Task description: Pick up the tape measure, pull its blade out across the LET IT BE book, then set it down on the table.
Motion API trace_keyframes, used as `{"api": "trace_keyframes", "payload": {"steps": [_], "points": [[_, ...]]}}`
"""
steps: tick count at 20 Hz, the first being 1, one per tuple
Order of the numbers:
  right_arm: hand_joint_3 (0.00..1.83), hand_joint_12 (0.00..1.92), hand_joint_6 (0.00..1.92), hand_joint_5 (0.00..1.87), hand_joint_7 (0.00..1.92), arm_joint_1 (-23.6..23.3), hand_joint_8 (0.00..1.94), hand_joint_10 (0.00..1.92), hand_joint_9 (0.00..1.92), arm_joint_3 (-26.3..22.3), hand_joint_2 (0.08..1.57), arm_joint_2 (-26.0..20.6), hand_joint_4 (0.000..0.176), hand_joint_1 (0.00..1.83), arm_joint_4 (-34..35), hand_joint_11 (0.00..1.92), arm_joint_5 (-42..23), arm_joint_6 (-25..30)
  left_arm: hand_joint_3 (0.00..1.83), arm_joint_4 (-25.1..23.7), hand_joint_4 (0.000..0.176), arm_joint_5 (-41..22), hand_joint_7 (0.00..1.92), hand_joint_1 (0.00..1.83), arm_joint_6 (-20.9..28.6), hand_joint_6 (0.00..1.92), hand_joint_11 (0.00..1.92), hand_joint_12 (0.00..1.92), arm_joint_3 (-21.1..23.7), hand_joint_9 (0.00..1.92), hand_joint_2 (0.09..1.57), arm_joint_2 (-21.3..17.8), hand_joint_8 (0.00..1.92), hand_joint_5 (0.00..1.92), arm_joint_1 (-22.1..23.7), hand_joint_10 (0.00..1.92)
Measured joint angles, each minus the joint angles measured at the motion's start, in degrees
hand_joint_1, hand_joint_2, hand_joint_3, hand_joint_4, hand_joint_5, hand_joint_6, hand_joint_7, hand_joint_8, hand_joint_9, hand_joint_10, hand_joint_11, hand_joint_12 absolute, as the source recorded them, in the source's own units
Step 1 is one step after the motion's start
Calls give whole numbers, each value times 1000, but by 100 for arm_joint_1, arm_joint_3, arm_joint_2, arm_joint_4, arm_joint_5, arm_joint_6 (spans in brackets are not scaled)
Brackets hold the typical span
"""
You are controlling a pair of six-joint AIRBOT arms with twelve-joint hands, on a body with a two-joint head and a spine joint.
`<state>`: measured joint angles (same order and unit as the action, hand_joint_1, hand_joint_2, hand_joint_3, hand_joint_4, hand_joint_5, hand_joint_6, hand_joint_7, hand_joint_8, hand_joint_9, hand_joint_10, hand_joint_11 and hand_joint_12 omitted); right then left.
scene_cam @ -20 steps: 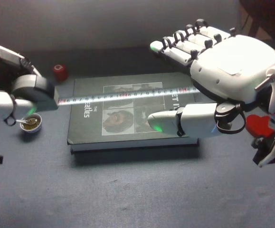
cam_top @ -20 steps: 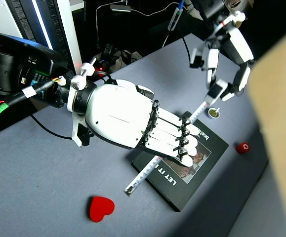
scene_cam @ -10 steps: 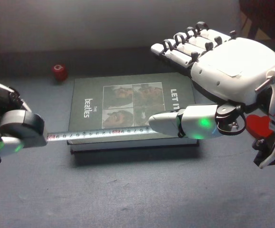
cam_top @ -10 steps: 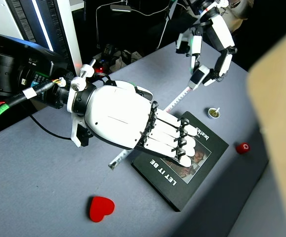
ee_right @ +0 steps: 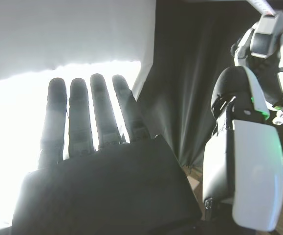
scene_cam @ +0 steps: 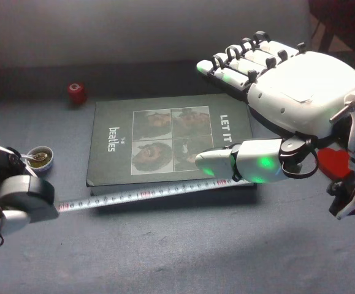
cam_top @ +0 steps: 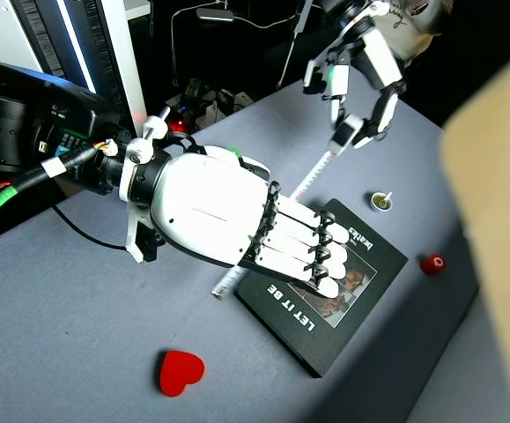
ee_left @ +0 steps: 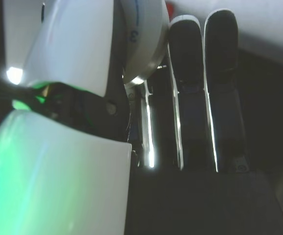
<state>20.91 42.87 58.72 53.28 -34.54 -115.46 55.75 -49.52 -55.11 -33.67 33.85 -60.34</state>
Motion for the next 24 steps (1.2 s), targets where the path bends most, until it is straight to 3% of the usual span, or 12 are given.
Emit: {"api": "trace_keyframes", "payload": {"steps": [7,9,17,24], "points": [[5,312,0,40,68,9,2,1,33,0,1021,0,0,73,-15,0,0,0,0,149,0,-586,1012,1381,273,687,753,1159,-9,904,1093,417,920,1069,-466,1276],[6,315,0,33,62,11,0,1,33,0,1025,0,0,64,-17,0,0,2,0,153,0,-881,1013,1381,494,685,749,1158,-240,905,1092,654,919,1070,-664,1275],[6,305,0,32,61,11,0,0,29,0,1029,0,0,63,-17,0,0,2,0,-160,0,-887,1016,1381,807,681,745,1166,-573,898,1092,973,913,1075,-975,1278],[4,291,0,31,61,11,0,0,27,0,1030,11,0,63,-17,0,0,2,0,-319,0,-885,1019,1381,861,676,746,1168,-772,897,1092,1263,914,1074,-962,1278]]}}
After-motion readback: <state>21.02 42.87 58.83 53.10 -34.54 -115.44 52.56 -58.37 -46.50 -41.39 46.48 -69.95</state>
